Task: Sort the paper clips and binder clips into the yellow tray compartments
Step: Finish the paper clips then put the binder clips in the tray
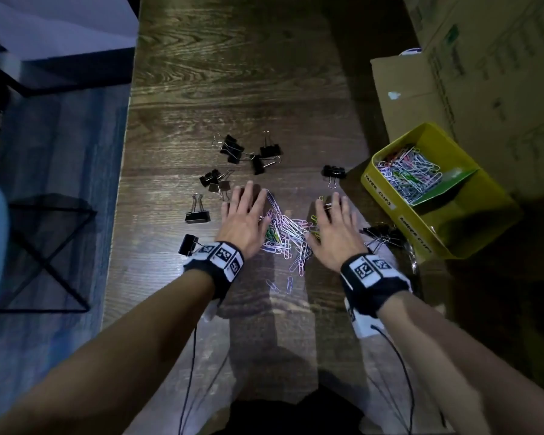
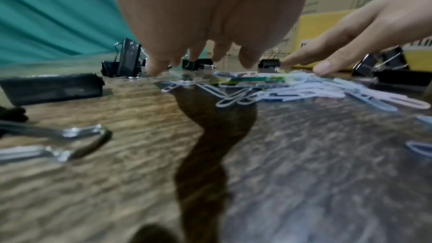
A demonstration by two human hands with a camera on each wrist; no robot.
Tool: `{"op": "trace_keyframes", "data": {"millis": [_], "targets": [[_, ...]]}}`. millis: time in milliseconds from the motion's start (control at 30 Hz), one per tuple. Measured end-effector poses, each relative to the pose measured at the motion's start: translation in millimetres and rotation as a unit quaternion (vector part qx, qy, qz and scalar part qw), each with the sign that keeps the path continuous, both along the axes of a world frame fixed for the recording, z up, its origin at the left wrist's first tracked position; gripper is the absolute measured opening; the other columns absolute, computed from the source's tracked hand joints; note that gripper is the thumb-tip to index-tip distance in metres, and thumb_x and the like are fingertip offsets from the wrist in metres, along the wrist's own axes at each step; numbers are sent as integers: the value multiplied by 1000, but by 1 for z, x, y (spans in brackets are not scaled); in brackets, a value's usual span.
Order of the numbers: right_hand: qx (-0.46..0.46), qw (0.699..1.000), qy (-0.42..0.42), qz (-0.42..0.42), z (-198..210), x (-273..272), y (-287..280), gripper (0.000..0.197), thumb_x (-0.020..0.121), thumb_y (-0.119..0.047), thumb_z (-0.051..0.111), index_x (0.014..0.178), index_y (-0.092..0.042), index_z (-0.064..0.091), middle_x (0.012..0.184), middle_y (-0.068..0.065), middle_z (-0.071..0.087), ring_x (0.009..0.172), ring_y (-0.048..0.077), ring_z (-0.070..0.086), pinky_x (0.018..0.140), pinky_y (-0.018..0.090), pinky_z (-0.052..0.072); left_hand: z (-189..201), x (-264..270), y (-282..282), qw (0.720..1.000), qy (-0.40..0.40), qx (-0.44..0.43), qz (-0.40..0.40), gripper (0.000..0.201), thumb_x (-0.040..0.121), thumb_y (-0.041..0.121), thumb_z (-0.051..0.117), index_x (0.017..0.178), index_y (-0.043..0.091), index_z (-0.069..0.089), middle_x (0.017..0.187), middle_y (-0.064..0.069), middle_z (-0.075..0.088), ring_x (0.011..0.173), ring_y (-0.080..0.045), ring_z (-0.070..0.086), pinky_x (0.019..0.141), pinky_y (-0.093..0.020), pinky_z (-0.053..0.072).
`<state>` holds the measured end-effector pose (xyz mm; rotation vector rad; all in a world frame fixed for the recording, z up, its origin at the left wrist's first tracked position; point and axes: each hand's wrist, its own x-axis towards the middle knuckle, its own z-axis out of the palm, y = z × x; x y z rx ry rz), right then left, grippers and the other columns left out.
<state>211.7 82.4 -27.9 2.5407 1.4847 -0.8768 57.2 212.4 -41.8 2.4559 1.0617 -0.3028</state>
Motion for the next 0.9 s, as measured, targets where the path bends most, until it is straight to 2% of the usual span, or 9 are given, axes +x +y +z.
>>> {"op": "trace_keyframes", "data": {"millis": [67,133,267,400,533,633,733,800,900], "targets": [[-30,1000,-4,3,-3,1,-1,72,98,-48,30,150,-12,-2,155,23,-13,144,38,-11,117,50,0,-6,1,0,998,56,-20,-16,60,98,48,18,148,26,-5,155,-3,-16,141,-25,-18,112,-48,-8],[-35,999,15,25,-3,-8,-6,72,98,-50,26,150,-11,-4,155,23,-15,143,38,-14,117,49,-1,-12,-2,-8,997,73,-26,-32,60,97,50,13,147,25,-8,154,-2,-20,140,-24,-22,112,-47,-12],[0,996,74,51,-3,-38,-28,74,98,-47,32,149,-13,-8,154,19,-21,142,35,-21,118,48,-3,-11,-12,-41,996,33,-56,-66,60,97,49,12,146,25,-11,152,2,-23,139,-17,-25,115,-46,-11],[39,998,36,-23,-4,-38,-46,75,97,-45,35,149,-7,-4,153,26,-19,141,37,-22,118,49,-1,-12,-10,-35,998,-16,-42,-51,60,96,51,16,147,28,-8,150,5,-23,138,-13,-24,115,-41,-10],[-16,999,35,-20,-8,-42,-53,77,97,-50,28,148,-4,-7,151,31,-18,140,42,-20,117,51,-3,-13,11,-11,998,28,-39,-49,63,95,55,14,147,27,-8,150,3,-24,140,-17,-21,113,-46,-10],[-8,997,71,13,-8,-50,-59,77,98,-50,29,148,-7,-10,151,26,-23,140,39,-23,118,49,-3,-12,16,-23,992,57,-43,-108,63,94,55,10,147,27,-8,153,2,-22,139,-18,-24,110,-47,-15],[39,989,138,30,-3,-51,-69,77,97,-46,38,149,-14,-10,152,16,-28,142,28,-21,116,39,-5,-8,5,-48,980,39,-64,-183,60,97,50,13,148,25,-6,154,3,-19,138,-12,-24,112,-45,-16],[70,984,161,28,-2,-45,-72,78,97,-41,44,150,-17,-8,154,9,-26,144,22,-18,117,37,0,-5,-4,-59,970,26,-69,-231,58,97,47,14,148,24,-2,153,4,-17,140,-12,-21,114,-45,-14],[104,984,141,-26,-4,-31,-60,82,94,-38,50,150,-17,-7,156,6,-22,144,21,-18,119,42,6,-2,-1,-51,978,-28,-64,-197,53,98,43,16,148,27,4,153,6,-12,142,-12,-15,116,-42,-9]]}}
